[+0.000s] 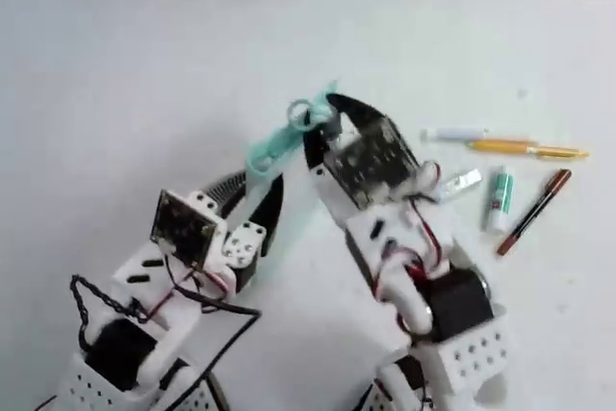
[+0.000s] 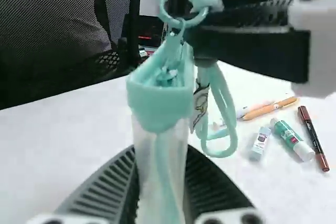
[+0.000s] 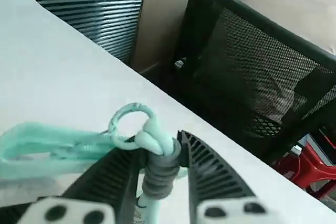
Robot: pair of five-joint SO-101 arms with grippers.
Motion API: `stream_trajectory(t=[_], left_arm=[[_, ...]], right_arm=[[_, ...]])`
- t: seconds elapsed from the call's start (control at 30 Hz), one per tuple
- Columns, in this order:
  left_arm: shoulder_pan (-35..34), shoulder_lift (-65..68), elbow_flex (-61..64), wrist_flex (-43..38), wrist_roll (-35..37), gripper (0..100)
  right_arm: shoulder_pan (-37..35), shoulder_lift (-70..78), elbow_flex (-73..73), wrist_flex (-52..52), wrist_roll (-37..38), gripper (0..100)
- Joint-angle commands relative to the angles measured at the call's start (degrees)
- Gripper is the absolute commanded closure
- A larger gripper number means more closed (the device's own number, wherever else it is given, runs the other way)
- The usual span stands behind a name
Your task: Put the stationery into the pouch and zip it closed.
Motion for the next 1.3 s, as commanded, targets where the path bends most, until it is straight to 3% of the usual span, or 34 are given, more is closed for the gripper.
stream_trajectory(t=[0.0, 0.23, 0.53, 0.9, 0.97, 1.13, 1.27], left_arm=[[0.22, 0.04, -0.62, 2.46, -1.49, 98], [0.22, 0.04, -0.18, 2.73, -4.04, 98], [0.22, 0.04, -0.09, 2.73, -4.31, 98], [0.22, 0.13, -0.09, 2.73, -4.4, 98], [0.22, 0.13, 0.0, 2.73, -4.4, 98], [0.22, 0.13, 3.34, -1.41, -4.48, 98], [-2.24, 0.13, 6.51, -6.86, -4.48, 98]], right_arm=[[2.95, 8.4, -11.69, 2.33, 0.53, 98.1], [7.87, 21.76, -25.85, 9.63, 0.53, 98.1], [15.52, 30.64, -29.8, 9.27, 0.53, 98.1], [15.87, 31.25, -31.74, 13.05, 0.09, 97.9], [14.2, 28.62, -31.74, 15.87, 0.44, 93.0], [9.54, 19.56, -31.65, 23.16, 0.53, 61.5], [9.98, 13.05, -31.91, 26.95, 0.62, 62.5]])
